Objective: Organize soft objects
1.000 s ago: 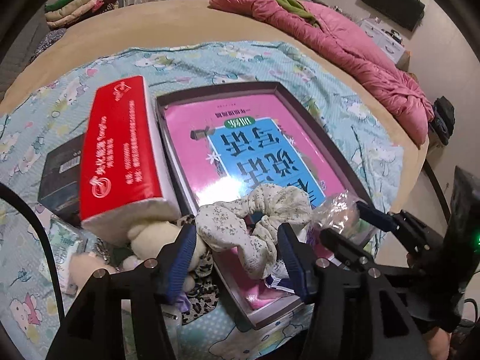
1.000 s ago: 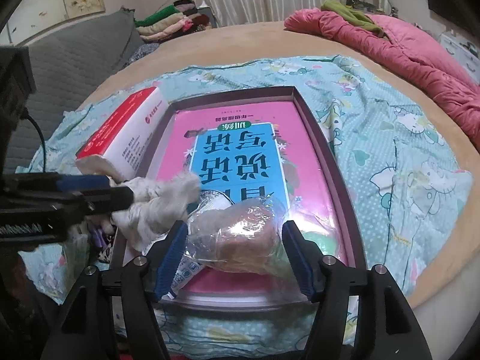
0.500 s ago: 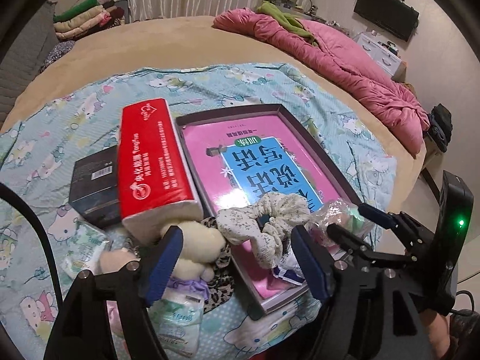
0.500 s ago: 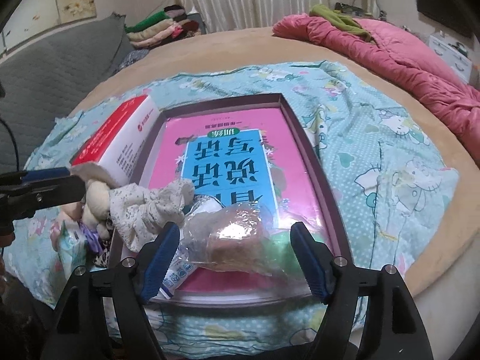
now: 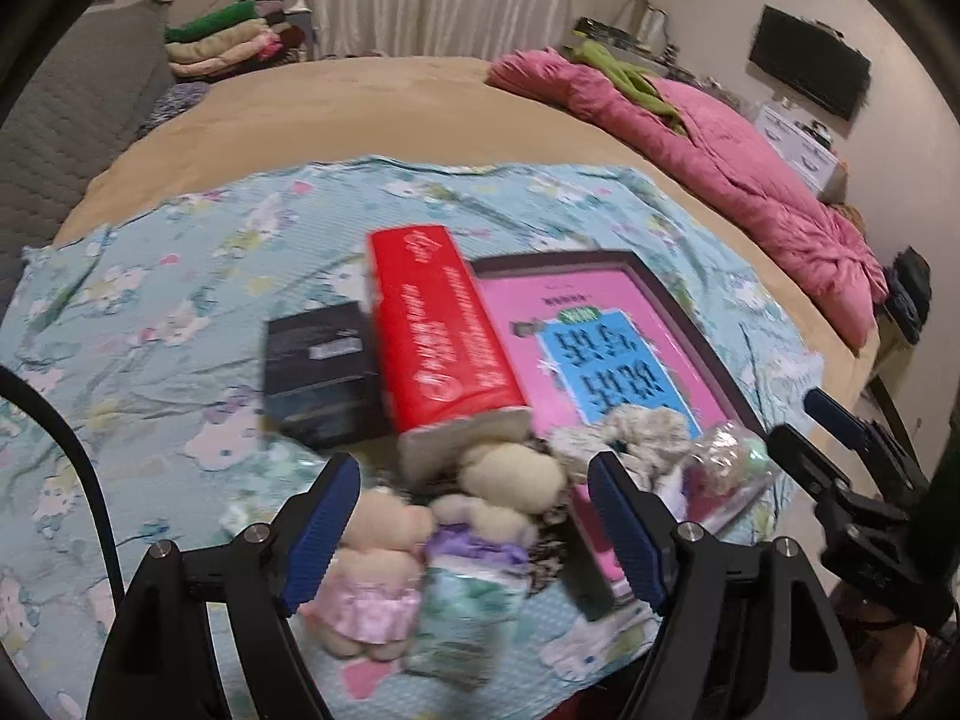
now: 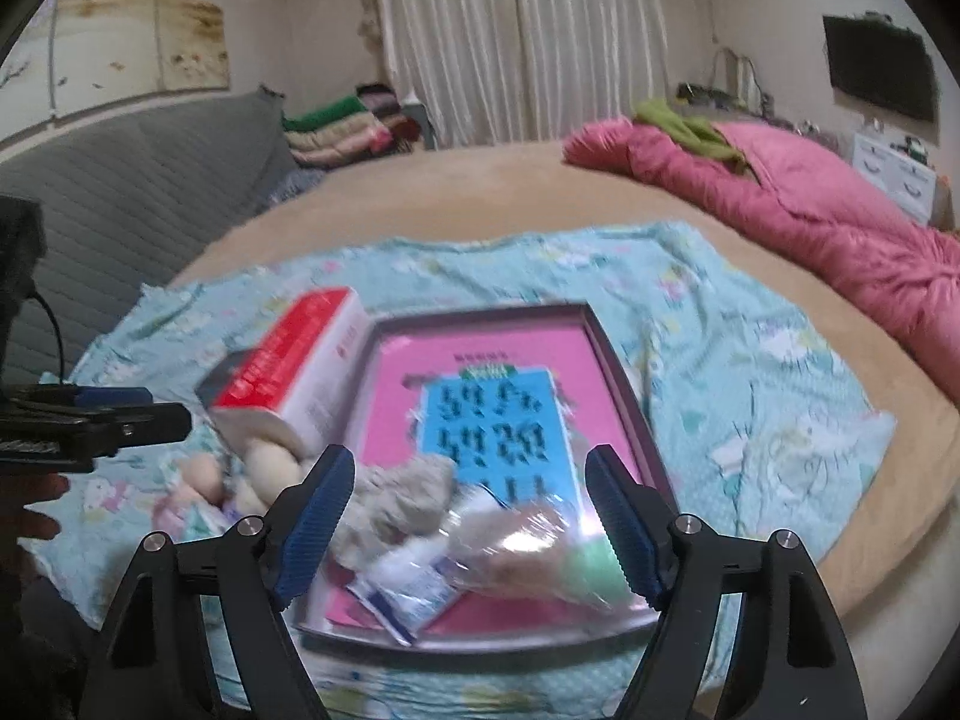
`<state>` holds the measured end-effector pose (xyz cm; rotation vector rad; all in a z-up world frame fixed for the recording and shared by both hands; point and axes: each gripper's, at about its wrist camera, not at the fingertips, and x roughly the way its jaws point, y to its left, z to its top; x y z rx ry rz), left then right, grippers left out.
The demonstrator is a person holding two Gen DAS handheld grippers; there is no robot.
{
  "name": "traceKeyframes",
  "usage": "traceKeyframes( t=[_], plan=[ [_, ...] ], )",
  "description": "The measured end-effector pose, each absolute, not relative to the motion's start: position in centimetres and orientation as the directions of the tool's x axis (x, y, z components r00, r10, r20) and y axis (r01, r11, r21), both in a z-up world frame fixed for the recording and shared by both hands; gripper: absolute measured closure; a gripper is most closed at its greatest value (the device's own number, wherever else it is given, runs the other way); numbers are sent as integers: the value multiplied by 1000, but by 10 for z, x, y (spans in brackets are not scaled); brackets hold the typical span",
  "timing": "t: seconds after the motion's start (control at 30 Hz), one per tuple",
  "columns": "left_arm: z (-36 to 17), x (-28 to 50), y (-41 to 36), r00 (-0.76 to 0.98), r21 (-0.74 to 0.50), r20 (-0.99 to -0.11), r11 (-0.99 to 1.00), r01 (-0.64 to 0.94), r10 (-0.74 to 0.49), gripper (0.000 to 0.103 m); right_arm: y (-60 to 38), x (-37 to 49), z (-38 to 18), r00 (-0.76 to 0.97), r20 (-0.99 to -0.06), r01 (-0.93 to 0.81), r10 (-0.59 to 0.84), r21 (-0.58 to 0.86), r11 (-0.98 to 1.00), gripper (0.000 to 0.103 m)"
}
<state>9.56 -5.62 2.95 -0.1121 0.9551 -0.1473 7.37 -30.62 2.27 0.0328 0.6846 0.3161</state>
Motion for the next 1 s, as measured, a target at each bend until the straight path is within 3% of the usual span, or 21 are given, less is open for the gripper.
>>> traceKeyframes(
  t=[0.33,1.0],
  plan=[
    [44,80,-5,598,-187,-788,982,-8,-146,25,-270,59,43,721,-595,-365,355,110,924,22],
    [32,46,45,600,-214,-790,974,-73,-129,25,-209,36,37,591,-664,-472,458,176,864,22]
  ],
)
